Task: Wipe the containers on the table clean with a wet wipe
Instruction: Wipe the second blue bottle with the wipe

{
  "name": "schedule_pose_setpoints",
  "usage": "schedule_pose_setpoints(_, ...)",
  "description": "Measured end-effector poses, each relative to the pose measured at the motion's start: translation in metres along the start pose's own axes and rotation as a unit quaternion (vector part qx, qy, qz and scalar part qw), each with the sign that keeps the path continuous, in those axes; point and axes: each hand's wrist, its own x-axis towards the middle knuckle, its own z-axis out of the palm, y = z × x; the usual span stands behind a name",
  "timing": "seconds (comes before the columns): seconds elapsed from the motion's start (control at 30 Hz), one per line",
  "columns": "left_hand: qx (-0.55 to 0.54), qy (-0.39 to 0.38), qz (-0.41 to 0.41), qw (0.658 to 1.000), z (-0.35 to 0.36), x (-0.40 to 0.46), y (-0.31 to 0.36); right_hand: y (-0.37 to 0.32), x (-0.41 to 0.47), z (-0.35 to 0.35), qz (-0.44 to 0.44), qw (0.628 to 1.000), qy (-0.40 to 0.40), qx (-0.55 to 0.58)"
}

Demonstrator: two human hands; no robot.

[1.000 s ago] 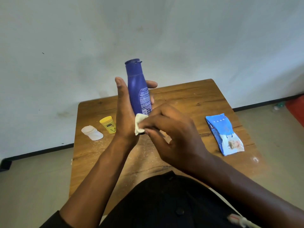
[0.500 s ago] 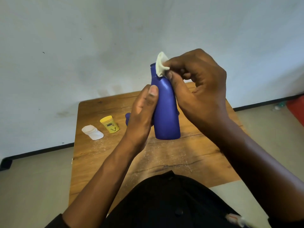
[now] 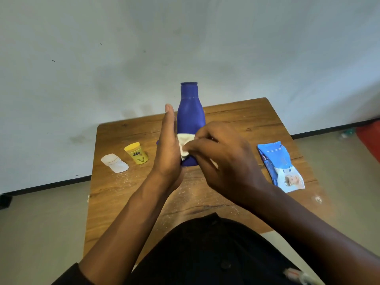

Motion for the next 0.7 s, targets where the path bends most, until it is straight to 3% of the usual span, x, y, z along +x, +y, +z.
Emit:
schedule_pose_setpoints(0.17,0.049,-0.017,-0.006,0.999,0.008,-0.007,-0.008,0.013,0.027,-0.011,0.101,0.989,0.110,0.007)
schedule_pose_setpoints(0.27,0.082,-0.021,-0.014,0.996,0.007,-0.008,-0.011,0.018,0.037,-0.017,0.109,0.987,0.115,0.014)
schedule_pose_setpoints(0.53,-0.122,0.015,-0.010,0.992,-0.008,0.002,0.011,-0.012,-0.005,0.009,0.009,1.000,-0.001,0.020)
schedule_pose_setpoints(0.7,-0.183,0.017,-0.008,0.983,-0.009,0.002,0.015,0.002,-0.015,0.001,0.079,0.995,0.036,0.058)
